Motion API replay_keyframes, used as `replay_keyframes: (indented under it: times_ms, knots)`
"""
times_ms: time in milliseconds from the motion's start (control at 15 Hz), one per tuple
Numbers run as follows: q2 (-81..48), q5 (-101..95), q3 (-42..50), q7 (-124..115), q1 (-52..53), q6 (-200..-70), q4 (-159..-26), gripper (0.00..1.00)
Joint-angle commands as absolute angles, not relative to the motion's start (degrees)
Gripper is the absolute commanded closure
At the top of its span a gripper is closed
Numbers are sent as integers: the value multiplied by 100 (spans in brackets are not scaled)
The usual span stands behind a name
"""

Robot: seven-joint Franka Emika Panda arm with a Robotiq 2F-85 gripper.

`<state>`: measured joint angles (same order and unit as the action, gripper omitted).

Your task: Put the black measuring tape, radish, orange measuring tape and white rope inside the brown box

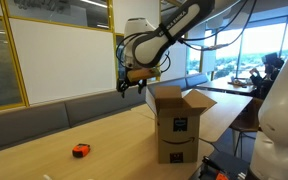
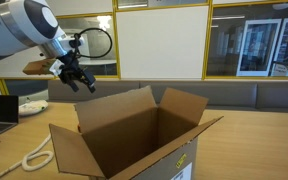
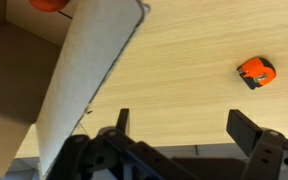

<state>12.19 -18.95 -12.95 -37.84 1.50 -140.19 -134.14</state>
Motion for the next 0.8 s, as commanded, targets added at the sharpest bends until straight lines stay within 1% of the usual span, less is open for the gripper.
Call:
replay_keyframes:
  times_ms: [0,400,733]
  knots:
    - [674,-1921,-1483,-3942,340,-14290,-13070,0]
    - [-521,-2284,-1453,-4124,712,-15084,-12692,0]
    - [-1906,-2498,-967,-4134,1284,-15178,-11895,0]
